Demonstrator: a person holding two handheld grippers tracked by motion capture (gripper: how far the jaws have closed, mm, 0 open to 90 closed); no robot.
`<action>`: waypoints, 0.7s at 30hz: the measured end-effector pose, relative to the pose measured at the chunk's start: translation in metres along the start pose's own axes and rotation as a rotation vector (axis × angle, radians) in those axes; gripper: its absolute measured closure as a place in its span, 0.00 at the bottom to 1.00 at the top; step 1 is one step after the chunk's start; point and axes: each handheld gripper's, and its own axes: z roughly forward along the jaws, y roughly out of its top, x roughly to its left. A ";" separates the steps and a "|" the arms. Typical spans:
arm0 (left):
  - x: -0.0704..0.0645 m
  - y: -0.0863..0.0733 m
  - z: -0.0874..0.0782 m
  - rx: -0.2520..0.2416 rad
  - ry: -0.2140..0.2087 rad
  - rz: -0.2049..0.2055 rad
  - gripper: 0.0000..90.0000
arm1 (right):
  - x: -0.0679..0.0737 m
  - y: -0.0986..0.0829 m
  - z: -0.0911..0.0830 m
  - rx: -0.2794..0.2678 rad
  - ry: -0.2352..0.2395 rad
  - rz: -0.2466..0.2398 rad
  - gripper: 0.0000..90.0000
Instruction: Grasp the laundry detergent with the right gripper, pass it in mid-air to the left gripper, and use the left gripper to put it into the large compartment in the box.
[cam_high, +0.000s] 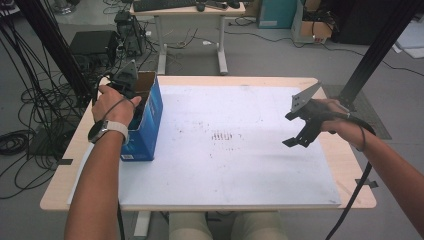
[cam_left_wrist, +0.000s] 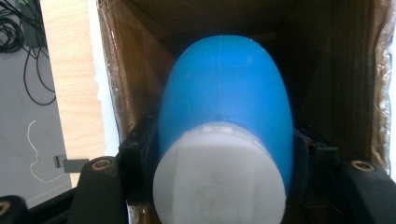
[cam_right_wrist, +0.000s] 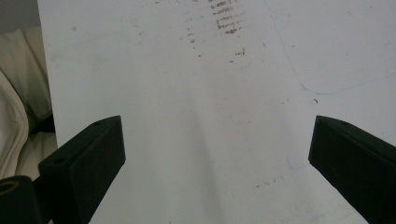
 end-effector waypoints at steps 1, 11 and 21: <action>0.000 0.000 0.000 -0.003 0.002 0.003 0.42 | 0.000 0.000 0.000 -0.001 0.001 0.000 0.04; 0.000 0.000 0.000 -0.005 0.002 0.004 0.42 | -0.003 0.000 0.001 -0.018 -0.002 -0.032 0.04; 0.000 0.000 0.001 -0.005 0.003 0.004 0.42 | -0.003 -0.002 0.001 -0.016 -0.002 -0.031 0.04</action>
